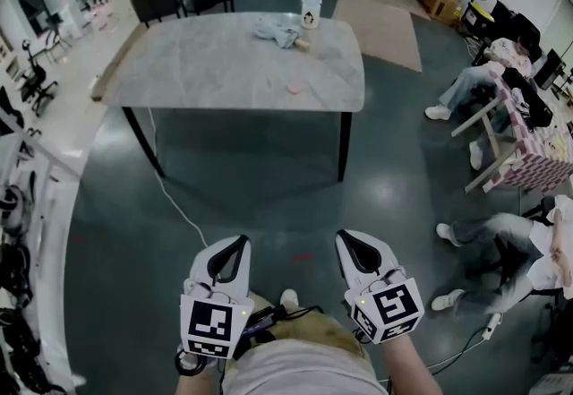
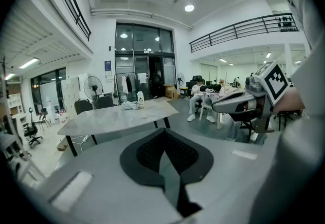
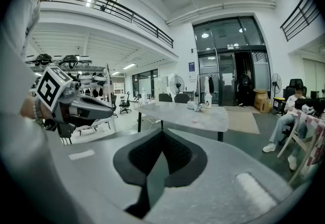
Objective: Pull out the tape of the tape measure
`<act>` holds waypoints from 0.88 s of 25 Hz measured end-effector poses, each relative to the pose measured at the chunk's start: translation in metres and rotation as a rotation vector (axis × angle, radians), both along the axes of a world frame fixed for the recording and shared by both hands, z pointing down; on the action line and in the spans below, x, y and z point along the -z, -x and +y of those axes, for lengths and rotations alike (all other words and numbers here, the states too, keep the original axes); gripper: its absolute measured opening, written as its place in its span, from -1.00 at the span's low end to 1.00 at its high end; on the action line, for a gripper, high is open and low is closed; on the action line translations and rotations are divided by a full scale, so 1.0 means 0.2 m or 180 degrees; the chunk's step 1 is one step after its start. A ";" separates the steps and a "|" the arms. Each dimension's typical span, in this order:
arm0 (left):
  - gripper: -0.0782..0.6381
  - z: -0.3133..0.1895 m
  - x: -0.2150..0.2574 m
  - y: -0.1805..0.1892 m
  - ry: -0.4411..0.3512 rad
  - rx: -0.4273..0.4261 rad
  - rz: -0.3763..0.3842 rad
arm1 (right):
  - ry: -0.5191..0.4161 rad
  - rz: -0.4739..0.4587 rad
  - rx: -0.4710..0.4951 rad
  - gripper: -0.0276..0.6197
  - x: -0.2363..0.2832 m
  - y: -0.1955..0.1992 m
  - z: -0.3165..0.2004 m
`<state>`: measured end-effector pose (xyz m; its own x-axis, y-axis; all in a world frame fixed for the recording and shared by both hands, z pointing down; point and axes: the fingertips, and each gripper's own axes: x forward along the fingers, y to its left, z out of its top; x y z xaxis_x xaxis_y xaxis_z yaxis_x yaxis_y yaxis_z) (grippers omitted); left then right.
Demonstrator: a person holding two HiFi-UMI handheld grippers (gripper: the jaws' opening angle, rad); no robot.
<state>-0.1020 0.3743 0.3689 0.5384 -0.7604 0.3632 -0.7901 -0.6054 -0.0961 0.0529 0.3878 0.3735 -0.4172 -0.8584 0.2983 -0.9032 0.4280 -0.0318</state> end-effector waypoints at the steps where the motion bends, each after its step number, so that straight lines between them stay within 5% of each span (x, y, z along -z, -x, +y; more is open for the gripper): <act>1: -0.75 0.00 0.00 0.00 0.0000 0.0001 0.0002 | 0.0001 -0.0007 -0.0006 -0.91 0.00 0.00 0.00; 14: -0.74 -0.03 0.03 -0.01 -0.0058 0.0134 0.0182 | -0.0061 -0.0176 -0.0024 -0.91 0.05 -0.01 -0.01; 18: -0.54 -0.03 0.03 -0.02 -0.0062 0.0104 0.0227 | -0.0078 -0.0280 -0.0015 -0.52 0.05 -0.02 -0.03; 22: -0.54 -0.04 0.05 -0.02 -0.0088 0.0115 0.0214 | -0.0076 -0.0307 0.0004 -0.43 0.06 -0.01 -0.04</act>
<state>-0.0989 0.3667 0.3590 0.5328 -0.7890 0.3058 -0.8167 -0.5741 -0.0582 0.0554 0.3800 0.3623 -0.4442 -0.8643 0.2360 -0.8959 0.4309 -0.1083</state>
